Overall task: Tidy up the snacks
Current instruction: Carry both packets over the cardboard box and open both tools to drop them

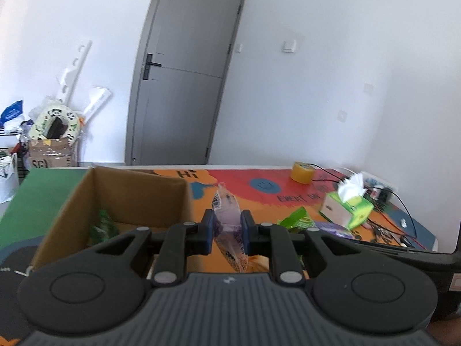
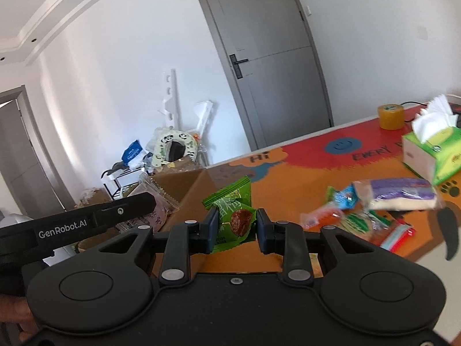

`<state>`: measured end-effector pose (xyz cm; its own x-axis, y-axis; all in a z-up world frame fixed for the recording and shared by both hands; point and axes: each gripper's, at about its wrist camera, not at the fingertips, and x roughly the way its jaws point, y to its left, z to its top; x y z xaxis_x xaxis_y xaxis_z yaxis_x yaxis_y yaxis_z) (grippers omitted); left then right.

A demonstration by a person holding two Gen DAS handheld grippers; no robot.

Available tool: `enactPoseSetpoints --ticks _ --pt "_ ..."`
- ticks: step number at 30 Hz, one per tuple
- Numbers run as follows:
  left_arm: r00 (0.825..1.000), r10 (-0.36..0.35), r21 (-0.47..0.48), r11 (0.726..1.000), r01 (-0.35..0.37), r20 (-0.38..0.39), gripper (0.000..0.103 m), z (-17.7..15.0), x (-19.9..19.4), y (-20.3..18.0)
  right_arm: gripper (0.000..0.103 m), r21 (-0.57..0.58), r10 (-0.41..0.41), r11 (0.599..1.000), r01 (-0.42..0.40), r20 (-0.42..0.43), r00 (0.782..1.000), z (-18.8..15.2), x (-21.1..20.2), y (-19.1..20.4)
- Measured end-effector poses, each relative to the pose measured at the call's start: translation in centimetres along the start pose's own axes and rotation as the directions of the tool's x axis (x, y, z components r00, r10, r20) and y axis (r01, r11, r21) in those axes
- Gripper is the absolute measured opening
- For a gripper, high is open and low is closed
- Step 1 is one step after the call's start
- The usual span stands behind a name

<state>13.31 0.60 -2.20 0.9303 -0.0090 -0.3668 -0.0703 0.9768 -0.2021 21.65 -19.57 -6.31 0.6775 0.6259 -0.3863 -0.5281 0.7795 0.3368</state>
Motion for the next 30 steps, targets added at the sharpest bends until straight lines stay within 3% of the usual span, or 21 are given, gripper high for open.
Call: enactPoseSetpoints --ticks 13,30 --pt "0.995 0.097 -0.052 0.994 -0.096 0.008 0.018 1.2 0.2 5.2 0.028 -0.037 0.067 0.997 -0.068 -0.026 0.997 0.8 3.2 3.6" --pt "0.988 0.154 -0.108 0.982 -0.157 -0.032 0.019 0.8 0.9 9.5 0.028 -0.069 0.104 0.992 -0.108 -0.059 0.993 1.2 7.1 7.5"
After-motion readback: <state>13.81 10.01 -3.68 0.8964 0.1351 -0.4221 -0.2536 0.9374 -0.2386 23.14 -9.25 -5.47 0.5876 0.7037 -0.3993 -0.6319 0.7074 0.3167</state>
